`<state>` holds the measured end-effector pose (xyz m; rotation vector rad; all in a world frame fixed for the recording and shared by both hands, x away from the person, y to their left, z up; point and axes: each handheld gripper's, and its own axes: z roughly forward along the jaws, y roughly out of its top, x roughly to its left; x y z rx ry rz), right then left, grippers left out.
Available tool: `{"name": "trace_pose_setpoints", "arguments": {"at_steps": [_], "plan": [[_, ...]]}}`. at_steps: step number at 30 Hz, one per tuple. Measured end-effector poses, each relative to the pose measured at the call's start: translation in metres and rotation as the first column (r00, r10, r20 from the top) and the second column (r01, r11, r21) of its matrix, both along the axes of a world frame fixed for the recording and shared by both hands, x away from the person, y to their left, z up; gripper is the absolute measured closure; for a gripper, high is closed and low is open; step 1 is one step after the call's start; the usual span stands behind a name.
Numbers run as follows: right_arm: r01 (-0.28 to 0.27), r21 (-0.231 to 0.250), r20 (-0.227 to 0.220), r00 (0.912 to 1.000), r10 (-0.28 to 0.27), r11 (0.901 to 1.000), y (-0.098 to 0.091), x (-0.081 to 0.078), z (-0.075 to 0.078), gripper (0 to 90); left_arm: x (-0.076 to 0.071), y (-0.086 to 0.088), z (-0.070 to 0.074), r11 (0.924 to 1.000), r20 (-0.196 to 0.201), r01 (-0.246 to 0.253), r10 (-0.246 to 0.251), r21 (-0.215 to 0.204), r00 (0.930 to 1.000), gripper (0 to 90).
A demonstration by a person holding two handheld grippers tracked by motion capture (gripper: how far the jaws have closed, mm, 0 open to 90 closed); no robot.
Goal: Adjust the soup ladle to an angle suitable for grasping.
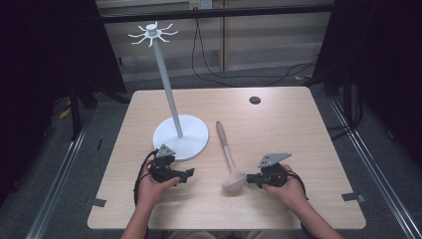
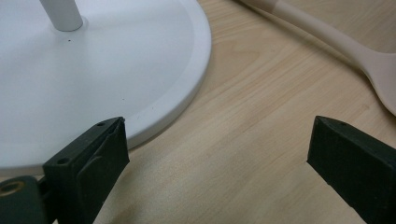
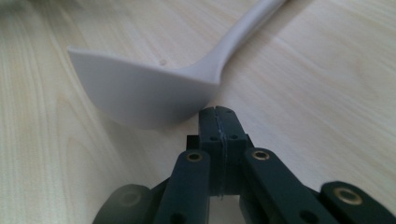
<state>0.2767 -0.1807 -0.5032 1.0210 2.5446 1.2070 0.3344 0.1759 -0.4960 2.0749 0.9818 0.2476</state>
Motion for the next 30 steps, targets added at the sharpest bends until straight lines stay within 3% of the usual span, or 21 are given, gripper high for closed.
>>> {"name": "trace_pose_setpoints", "arguments": {"at_steps": [8,25,27,30], "plan": [[-0.016,0.000,-0.016,0.9997,0.016,0.9999,0.013,0.001,-0.002,90.0,-0.001,0.001,0.000,1.0000,0.002,-0.003,0.003,0.001,1.0000,5.0],[0.035,-0.018,0.006,0.9994,-0.034,0.9992,-0.003,0.003,0.002,90.0,-0.001,0.000,0.002,1.0000,0.009,0.008,-0.008,0.001,0.9999,5.2],[0.045,-0.025,0.008,0.9990,-0.045,0.9987,-0.003,0.004,0.003,90.0,-0.001,0.000,0.002,0.9998,0.007,0.013,-0.013,0.015,0.9999,5.3],[0.029,-0.033,-0.001,0.9996,-0.029,0.9990,-0.002,0.010,0.000,90.0,-0.002,-0.001,0.001,1.0000,0.005,0.001,-0.001,0.002,1.0000,5.3]]}}
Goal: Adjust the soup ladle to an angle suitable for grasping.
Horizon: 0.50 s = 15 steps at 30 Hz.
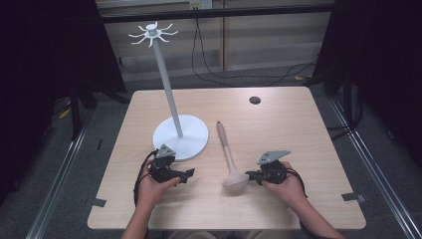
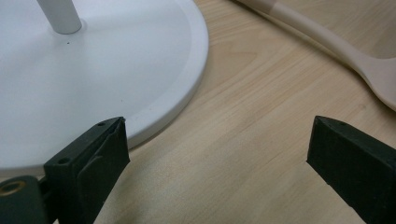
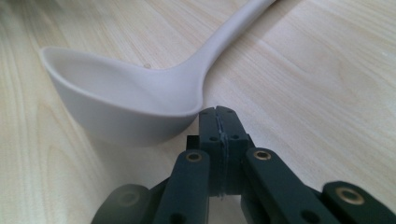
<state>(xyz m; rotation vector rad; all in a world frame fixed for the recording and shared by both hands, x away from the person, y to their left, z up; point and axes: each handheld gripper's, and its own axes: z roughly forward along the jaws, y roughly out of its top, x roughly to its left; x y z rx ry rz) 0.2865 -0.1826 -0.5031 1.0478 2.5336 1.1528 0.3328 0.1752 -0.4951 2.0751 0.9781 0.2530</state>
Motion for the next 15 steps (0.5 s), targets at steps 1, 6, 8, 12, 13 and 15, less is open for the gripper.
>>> {"name": "trace_pose_setpoints", "arguments": {"at_steps": [1,6,8,12,13,15], "plan": [[-0.006,-0.006,0.007,1.0000,0.006,1.0000,0.001,0.002,-0.001,90.0,0.000,0.000,0.000,1.0000,0.000,-0.002,0.002,-0.001,1.0000,5.3],[-0.023,-0.033,0.001,0.9997,0.023,0.9992,0.004,0.014,0.001,89.3,0.000,0.001,-0.001,1.0000,-0.003,-0.003,0.003,0.002,1.0000,5.3],[-0.033,-0.049,0.003,0.9994,0.033,0.9982,0.004,0.020,0.002,89.3,0.000,0.001,-0.001,1.0000,-0.005,-0.005,0.005,0.002,1.0000,5.3],[-0.044,-0.067,-0.007,0.9990,0.044,0.9967,0.005,0.030,0.004,89.3,0.000,0.001,-0.001,1.0000,-0.003,0.000,0.000,0.006,1.0000,5.3],[-0.045,-0.068,-0.004,0.9990,0.044,0.9967,0.006,0.032,0.004,89.3,0.000,0.001,-0.001,1.0000,-0.003,0.000,0.000,0.005,1.0000,5.3],[-0.045,-0.065,-0.003,0.9990,0.045,0.9969,0.006,0.035,0.007,89.4,0.000,0.001,-0.002,1.0000,-0.007,-0.001,0.001,0.003,1.0000,5.3]]}}
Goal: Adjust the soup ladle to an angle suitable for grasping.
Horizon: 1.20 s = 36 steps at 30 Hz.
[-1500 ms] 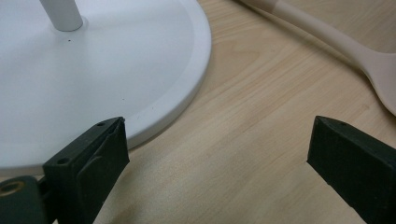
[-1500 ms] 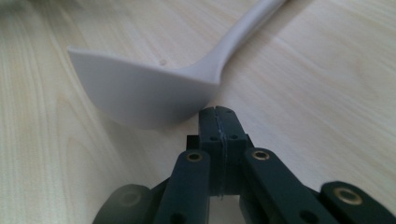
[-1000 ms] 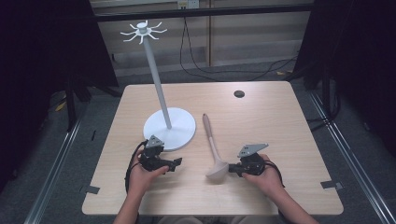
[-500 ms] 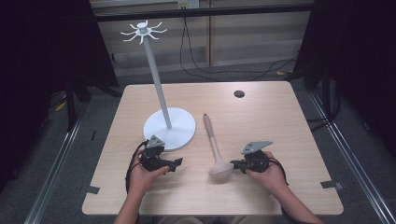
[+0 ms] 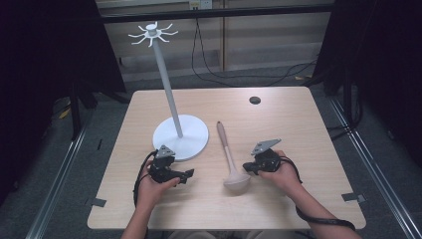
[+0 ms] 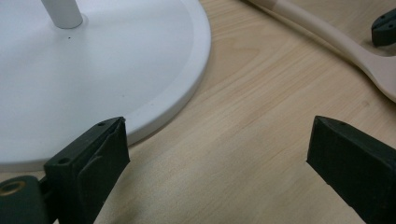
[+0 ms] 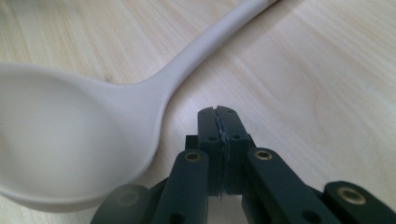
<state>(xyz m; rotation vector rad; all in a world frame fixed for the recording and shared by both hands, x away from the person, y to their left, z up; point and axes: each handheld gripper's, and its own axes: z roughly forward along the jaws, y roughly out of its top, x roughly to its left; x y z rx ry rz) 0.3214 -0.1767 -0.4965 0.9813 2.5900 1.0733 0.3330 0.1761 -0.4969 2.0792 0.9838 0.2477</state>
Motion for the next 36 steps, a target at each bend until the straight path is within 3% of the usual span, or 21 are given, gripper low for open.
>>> {"name": "trace_pose_setpoints", "arguments": {"at_steps": [4,13,20,24,25,27,29,30,36], "plan": [[-0.007,0.007,0.024,0.9997,0.007,1.0000,0.005,0.008,0.009,89.4,0.000,0.000,-0.001,1.0000,0.000,-0.001,0.001,0.006,1.0000,5.4],[-0.059,0.065,0.078,0.9955,0.054,0.9961,0.034,0.031,0.017,88.7,0.000,0.002,0.000,1.0000,0.000,-0.004,0.004,0.003,1.0000,5.4],[-0.103,0.066,0.081,0.9919,0.098,0.9925,0.059,0.049,0.010,88.4,0.000,0.003,0.001,1.0000,0.005,-0.009,0.009,-0.002,0.9999,5.5],[-0.117,0.020,0.067,0.9910,0.116,0.9929,0.068,0.057,0.002,87.5,0.000,0.003,0.001,1.0000,0.001,-0.008,0.008,-0.004,1.0000,5.5],[-0.102,-0.026,0.056,0.9931,0.103,0.9945,0.069,0.059,-0.002,88.1,0.000,0.003,0.001,1.0000,0.004,-0.004,0.004,0.002,1.0000,5.6],[-0.083,0.009,0.034,0.9960,0.082,0.9965,0.067,0.061,-0.004,90.0,0.000,0.003,0.001,0.9999,0.002,-0.010,0.010,-0.005,0.9999,5.5],[-0.072,0.007,0.035,0.9968,0.072,0.9974,0.066,0.062,-0.004,90.0,0.000,0.004,0.001,0.9999,0.002,-0.009,0.009,-0.004,1.0000,5.6],[-0.057,-0.020,0.046,0.9973,0.058,0.9982,0.065,0.063,-0.003,90.0,0.000,0.003,0.001,1.0000,0.002,-0.009,0.009,-0.002,1.0000,5.6],[0.043,-0.002,0.072,0.9965,-0.043,0.9991,0.059,0.065,-0.002,90.0,-0.001,0.002,0.001,1.0000,0.004,-0.006,0.006,-0.002,1.0000,5.6]]}}
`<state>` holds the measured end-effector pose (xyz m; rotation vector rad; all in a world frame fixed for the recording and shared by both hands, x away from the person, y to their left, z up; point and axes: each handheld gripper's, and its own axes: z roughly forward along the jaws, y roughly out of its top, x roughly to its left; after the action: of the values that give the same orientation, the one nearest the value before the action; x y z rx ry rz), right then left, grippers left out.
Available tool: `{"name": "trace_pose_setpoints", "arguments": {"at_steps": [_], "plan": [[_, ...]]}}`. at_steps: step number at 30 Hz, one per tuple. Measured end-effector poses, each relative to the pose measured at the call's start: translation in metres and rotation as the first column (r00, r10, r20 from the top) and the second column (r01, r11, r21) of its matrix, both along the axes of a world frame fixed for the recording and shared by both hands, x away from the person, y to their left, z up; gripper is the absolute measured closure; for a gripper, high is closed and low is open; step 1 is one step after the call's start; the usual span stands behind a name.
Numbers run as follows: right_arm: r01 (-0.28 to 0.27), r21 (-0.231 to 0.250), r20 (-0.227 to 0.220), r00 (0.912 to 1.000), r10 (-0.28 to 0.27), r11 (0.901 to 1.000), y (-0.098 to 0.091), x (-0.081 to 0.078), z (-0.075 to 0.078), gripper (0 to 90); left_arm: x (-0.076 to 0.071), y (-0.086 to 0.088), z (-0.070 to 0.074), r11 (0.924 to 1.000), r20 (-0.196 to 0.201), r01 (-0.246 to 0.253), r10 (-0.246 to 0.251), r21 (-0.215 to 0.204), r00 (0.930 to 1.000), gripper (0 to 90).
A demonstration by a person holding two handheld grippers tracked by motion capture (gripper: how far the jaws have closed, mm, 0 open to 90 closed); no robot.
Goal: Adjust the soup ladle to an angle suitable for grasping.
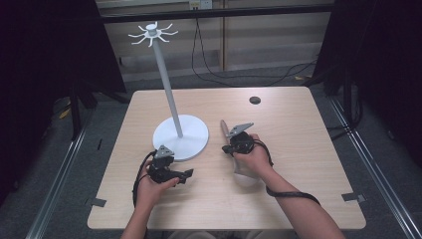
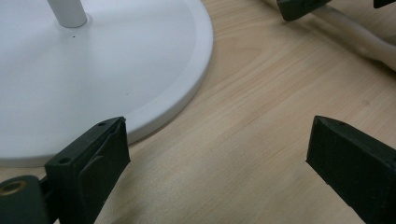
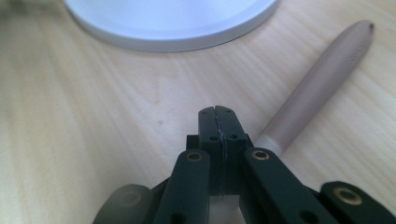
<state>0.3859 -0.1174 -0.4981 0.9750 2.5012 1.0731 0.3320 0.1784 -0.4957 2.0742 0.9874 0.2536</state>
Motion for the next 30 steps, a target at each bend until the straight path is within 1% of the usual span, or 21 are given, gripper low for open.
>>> {"name": "trace_pose_setpoints", "arguments": {"at_steps": [1,4,5,8,10,12,14,15,17,18,19,20,21,22,24,25,26,27,29,30], "plan": [[0.008,0.016,0.000,1.0000,-0.008,0.9998,-0.001,0.001,-0.001,90.0,0.000,0.000,0.000,1.0000,0.000,0.000,0.000,-0.001,1.0000,5.6],[0.021,0.054,-0.022,0.9996,-0.020,0.9983,-0.002,0.001,-0.004,90.0,0.000,0.000,0.000,1.0000,-0.001,0.002,-0.002,-0.001,1.0000,5.6],[0.015,0.053,-0.026,0.9996,-0.013,0.9985,-0.001,0.001,-0.005,90.0,0.000,0.000,0.000,1.0000,0.000,0.003,-0.003,0.000,1.0000,5.6],[-0.010,0.029,-0.029,0.9995,0.011,0.9995,0.004,0.001,-0.006,90.0,0.000,0.000,0.000,1.0000,0.000,0.005,-0.005,0.001,1.0000,5.6],[-0.006,0.023,-0.035,0.9994,0.007,0.9997,0.005,0.001,-0.006,90.0,0.001,0.000,0.000,1.0000,0.002,0.003,-0.003,0.003,1.0000,5.6],[-0.009,0.030,-0.039,0.9992,0.011,0.9995,0.005,0.001,-0.007,90.0,0.001,0.000,0.000,1.0000,0.001,0.004,-0.004,0.003,1.0000,5.7],[-0.009,0.023,-0.040,0.9992,0.009,0.9997,0.005,0.000,-0.006,89.8,0.001,0.000,0.000,1.0000,0.000,0.007,-0.007,0.006,1.0000,5.7],[-0.026,0.034,-0.036,0.9990,0.028,0.9991,0.004,0.000,-0.006,89.5,0.001,0.000,0.000,1.0000,0.000,0.007,-0.007,0.006,1.0000,5.7],[-0.031,0.052,-0.038,0.9987,0.033,0.9982,0.002,-0.003,-0.004,89.2,0.001,0.000,0.000,0.9999,-0.001,0.012,-0.012,0.011,0.9999,5.7],[-0.031,0.052,-0.038,0.9987,0.033,0.9982,0.002,-0.003,-0.004,89.2,0.001,0.000,0.000,0.9999,-0.001,0.012,-0.012,0.011,0.9999,5.7],[-0.045,0.061,-0.032,0.9984,0.047,0.9971,-0.002,-0.006,-0.001,89.0,0.000,-0.001,0.000,0.9999,-0.001,0.008,-0.008,0.009,1.0000,5.7],[-0.045,0.061,-0.032,0.9984,0.047,0.9971,-0.002,-0.006,-0.001,89.0,0.000,-0.001,0.000,0.9999,-0.001,0.008,-0.008,0.009,1.0000,5.7],[-0.056,0.076,-0.029,0.9979,0.058,0.9955,-0.009,-0.012,0.002,89.0,0.000,-0.002,-0.001,0.9999,-0.001,0.008,-0.008,0.012,1.0000,5.7],[-0.058,0.081,-0.027,0.9978,0.060,0.9951,-0.013,-0.015,0.003,89.0,0.000,-0.002,-0.001,0.9999,0.000,0.009,-0.009,0.014,1.0000,5.7],[-0.051,0.101,-0.029,0.9981,0.054,0.9935,-0.023,-0.021,0.006,89.0,0.000,-0.002,-0.001,0.9999,-0.004,0.012,-0.012,0.010,0.9999,5.7],[-0.051,0.101,-0.029,0.9981,0.054,0.9935,-0.023,-0.021,0.006,89.0,0.000,-0.002,-0.001,0.9999,-0.004,0.012,-0.012,0.010,0.9999,5.7],[-0.043,0.110,-0.029,0.9985,0.047,0.9930,-0.029,-0.024,0.007,89.1,0.000,-0.003,-0.001,0.9999,-0.005,0.011,-0.011,0.009,0.9999,5.7],[-0.044,0.113,-0.034,0.9982,0.048,0.9927,-0.039,-0.031,0.007,89.1,-0.001,-0.004,-0.001,0.9999,-0.002,0.010,-0.010,0.010,1.0000,5.7],[-0.043,0.109,-0.043,0.9979,0.048,0.9931,-0.047,-0.038,0.007,89.4,-0.001,-0.005,0.000,0.9998,0.001,0.015,-0.015,0.011,0.9999,5.7],[-0.054,0.103,-0.048,0.9971,0.059,0.9932,-0.049,-0.041,0.006,89.5,-0.001,-0.006,0.000,0.9998,0.000,0.016,-0.016,0.012,0.9999,5.7]]}}
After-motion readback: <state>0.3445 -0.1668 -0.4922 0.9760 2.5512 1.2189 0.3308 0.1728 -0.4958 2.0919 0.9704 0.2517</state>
